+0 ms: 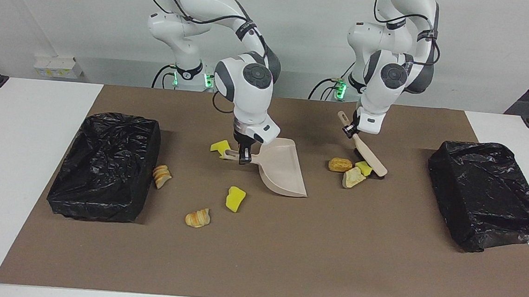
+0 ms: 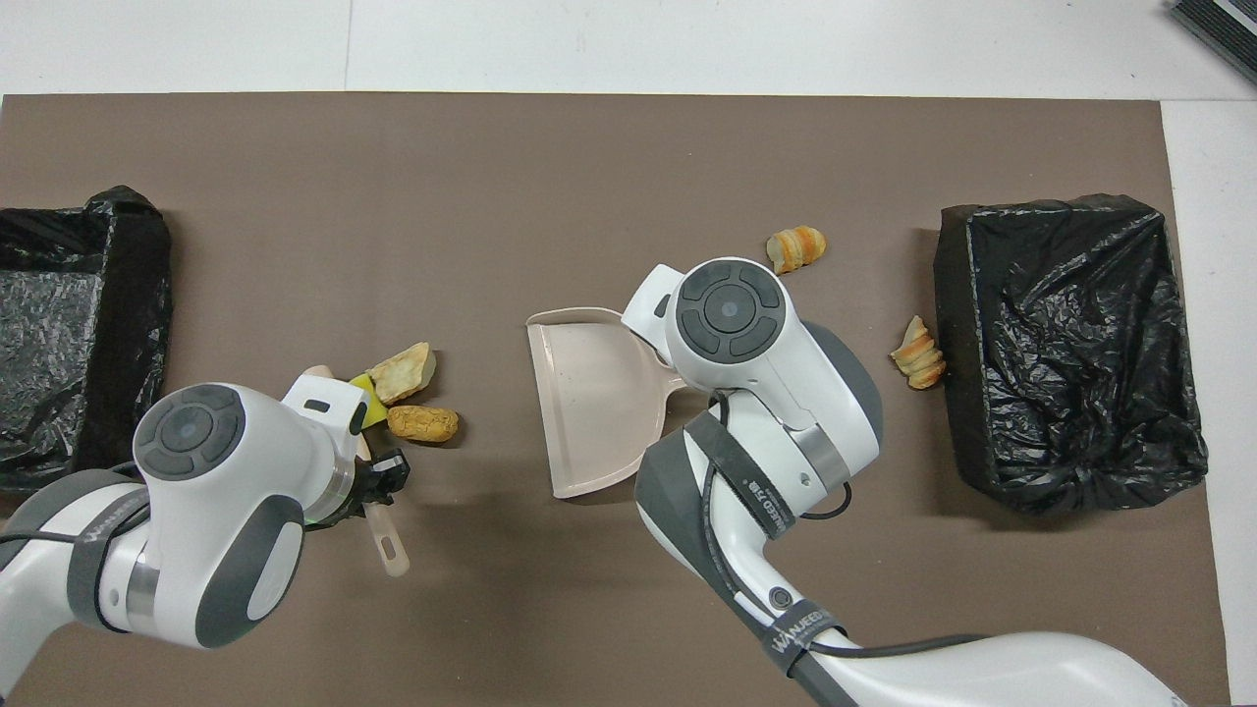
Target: Sweep and dump trash in bin
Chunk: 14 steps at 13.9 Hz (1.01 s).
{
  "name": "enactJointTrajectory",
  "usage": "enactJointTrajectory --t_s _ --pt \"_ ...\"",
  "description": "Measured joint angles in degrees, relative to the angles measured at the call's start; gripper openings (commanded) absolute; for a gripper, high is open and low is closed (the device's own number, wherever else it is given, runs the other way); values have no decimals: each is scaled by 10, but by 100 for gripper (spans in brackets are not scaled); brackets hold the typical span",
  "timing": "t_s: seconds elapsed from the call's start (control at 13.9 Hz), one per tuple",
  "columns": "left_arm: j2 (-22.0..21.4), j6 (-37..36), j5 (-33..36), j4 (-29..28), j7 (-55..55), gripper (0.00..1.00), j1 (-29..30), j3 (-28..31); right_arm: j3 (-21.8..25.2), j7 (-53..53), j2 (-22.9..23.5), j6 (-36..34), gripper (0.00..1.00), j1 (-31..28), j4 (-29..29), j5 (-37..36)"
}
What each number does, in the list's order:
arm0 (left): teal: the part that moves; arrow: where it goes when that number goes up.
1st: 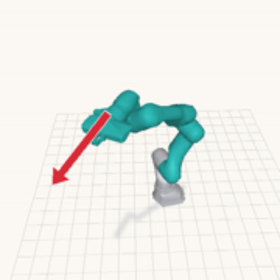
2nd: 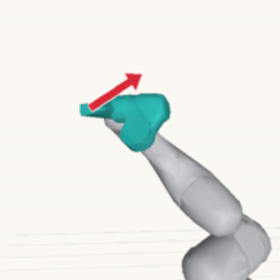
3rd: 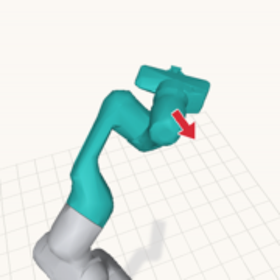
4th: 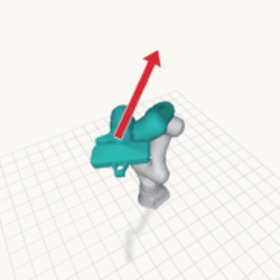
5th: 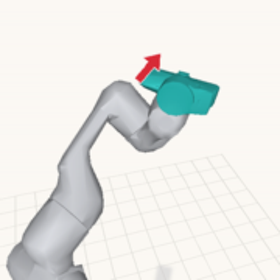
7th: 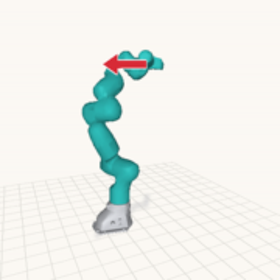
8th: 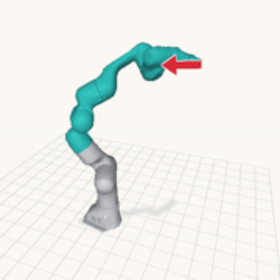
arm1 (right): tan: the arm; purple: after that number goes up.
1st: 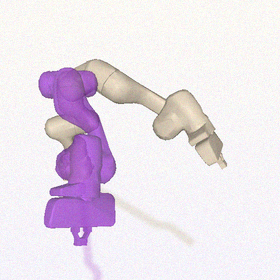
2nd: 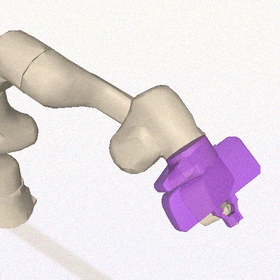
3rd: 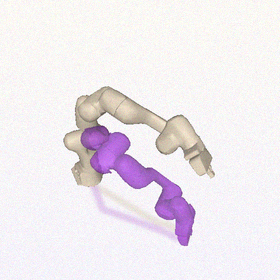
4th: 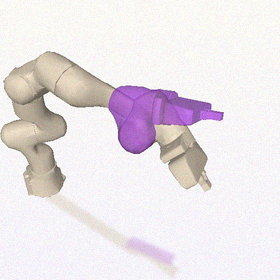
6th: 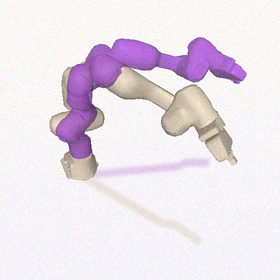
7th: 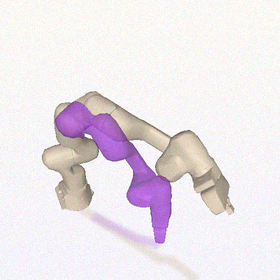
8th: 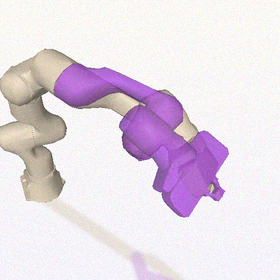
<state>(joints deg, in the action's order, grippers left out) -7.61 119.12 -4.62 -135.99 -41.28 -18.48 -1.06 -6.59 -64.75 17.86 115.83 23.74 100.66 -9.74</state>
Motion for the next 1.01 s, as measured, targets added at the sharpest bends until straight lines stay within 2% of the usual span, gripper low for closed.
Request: enactJointTrajectory --t_s 0.22,0.36,0.65,1.01 --pt "31 -34 -2 69 53 0 2 6 0 0 0 0 0 0 0 0" --pt "34 -50 -2 86 116 0 18 10 0 0 0 0 0 0 0 0" --pt "40 -48 -2 79 279 0 82 15 0 4 0 0 0 0 1 0" --pt "77 14 -10 59 300 0 70 1 0 5 0 0 0 0 1 0"
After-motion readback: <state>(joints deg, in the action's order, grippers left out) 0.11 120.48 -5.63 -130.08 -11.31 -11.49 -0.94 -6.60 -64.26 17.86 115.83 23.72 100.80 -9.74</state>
